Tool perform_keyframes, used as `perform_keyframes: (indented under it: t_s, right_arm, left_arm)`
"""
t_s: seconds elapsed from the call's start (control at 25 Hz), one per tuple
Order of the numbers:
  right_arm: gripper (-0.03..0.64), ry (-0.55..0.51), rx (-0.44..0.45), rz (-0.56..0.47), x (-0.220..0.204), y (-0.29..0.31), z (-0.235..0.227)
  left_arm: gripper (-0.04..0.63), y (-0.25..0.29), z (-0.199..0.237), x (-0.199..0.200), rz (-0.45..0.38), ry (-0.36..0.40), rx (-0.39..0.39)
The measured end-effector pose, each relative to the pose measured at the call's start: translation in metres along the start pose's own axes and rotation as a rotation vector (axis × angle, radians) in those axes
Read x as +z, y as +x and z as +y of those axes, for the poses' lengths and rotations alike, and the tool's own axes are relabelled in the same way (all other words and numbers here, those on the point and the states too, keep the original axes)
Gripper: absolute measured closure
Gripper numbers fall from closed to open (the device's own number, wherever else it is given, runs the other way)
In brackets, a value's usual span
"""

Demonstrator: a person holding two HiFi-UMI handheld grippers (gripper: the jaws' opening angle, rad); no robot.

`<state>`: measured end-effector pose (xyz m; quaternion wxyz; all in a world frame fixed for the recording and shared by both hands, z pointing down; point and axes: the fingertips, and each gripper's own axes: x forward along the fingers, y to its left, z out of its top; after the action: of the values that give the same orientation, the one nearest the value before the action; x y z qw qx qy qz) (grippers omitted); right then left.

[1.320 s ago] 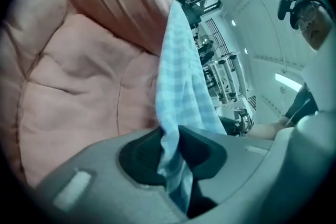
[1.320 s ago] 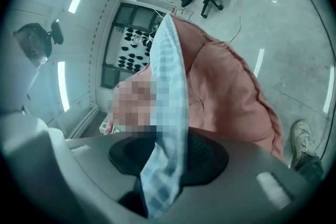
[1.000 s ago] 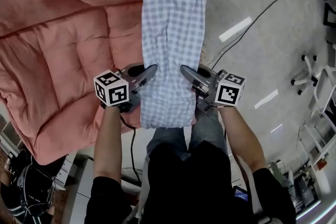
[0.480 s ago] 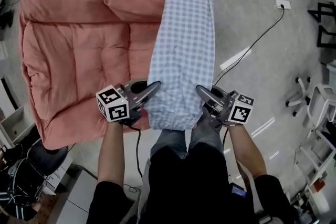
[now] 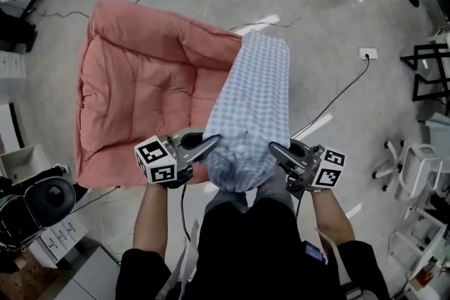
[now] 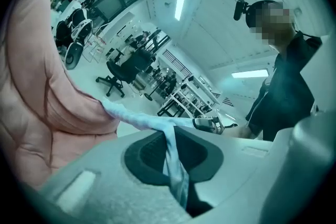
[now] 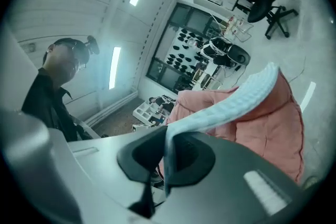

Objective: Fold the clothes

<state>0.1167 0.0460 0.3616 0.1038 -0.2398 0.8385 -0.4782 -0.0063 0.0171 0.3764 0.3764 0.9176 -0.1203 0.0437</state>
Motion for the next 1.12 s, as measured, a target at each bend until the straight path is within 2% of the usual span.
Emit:
perform_keyframes:
  t_s: [0.16,0.36,0.48,0.68,0.8,1.0,1.12]
  right_arm:
    - [0.604,-0.078,0.02,-0.003,0.02,0.01,0.036]
    - [0.605,-0.127,0.093,-0.08,0.072,0.008,0.086]
    - [0.604,-0.19,0.116,-0.088,0.093,0.012,0.11]
    - [0.604,-0.263,0.153,-0.051,0.104,0.023,0.148]
    - [0.604,-0.284,0.221,-0.007,0.115,0.036,0.167]
    - [0.604,-0.328,0.323,0.108,0.129,0.068,0.168]
    - [0.604,-0.31,0.405,0.203,0.132,0.087,0.155]
  left_arm:
    - [0.571,-0.015,-0.024,0.029,-0.057,0.066,-0.009]
    - [0.571,-0.031,-0.068,0.095,-0.233,0.083,-0.044]
    - [0.571,-0.047,-0.087,0.119,-0.281,0.127,-0.044]
    - [0.571,-0.071,-0.107,0.129,-0.265,0.213,0.089]
    - [0.571,-0.086,-0.12,0.136,-0.291,0.24,0.184]
    - [0.571,-0.105,-0.123,0.137,-0.355,0.239,0.349]
    - [0.571,-0.109,-0.118,0.13,-0.425,0.206,0.492]
